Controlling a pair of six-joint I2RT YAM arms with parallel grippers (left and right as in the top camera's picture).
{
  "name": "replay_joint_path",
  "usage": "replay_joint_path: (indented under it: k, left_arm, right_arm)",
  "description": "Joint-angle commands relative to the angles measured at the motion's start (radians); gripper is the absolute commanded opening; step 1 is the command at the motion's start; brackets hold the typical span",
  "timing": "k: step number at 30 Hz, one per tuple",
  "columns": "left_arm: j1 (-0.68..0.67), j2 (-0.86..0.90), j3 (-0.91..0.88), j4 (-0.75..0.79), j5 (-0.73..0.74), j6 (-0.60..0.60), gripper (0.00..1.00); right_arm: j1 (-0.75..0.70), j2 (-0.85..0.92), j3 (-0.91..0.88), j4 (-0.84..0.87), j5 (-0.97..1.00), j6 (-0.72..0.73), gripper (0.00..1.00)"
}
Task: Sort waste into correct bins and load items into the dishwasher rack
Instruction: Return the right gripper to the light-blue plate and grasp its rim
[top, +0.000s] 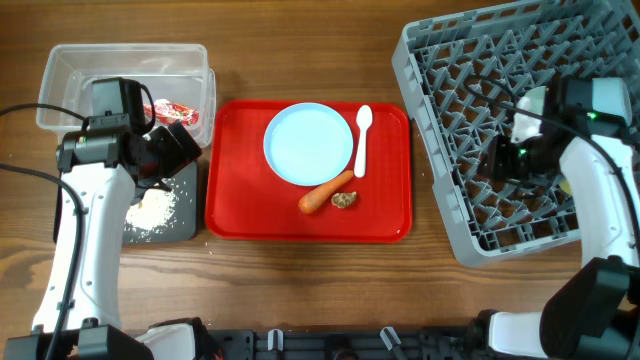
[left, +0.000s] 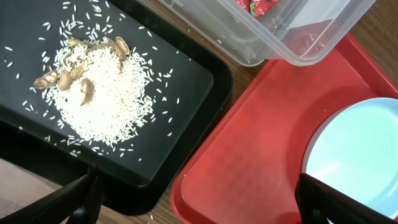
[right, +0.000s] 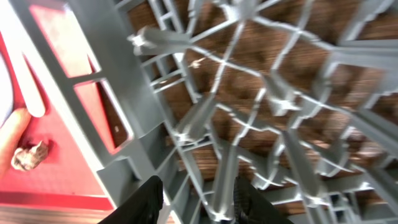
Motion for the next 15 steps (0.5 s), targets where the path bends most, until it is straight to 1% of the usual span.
replay_joint_path:
  k: [1,4,9,15]
  left_arm:
    - [0.006,-0.013,0.005,0.002,0.005,-0.009,1.00]
    - [0.006,-0.013,0.005,0.002,0.005,-0.009,1.00]
    - [0.006,-0.013,0.005,0.002,0.005,-0.009,1.00]
    - [0.006,-0.013,0.005,-0.001,0.005,-0.009,1.00]
  right_arm:
    - [0.043,-0.017,-0.037,-0.004,0.010,0.048,0.38]
    - [0.087,-0.017,-0.076,0.016,0.064,0.082,0.38]
    - [0.143,-0.017,-0.117,0.035,0.061,0.093,0.38]
    - [0.192,-0.017,-0.127,0.045,0.020,0.092,0.38]
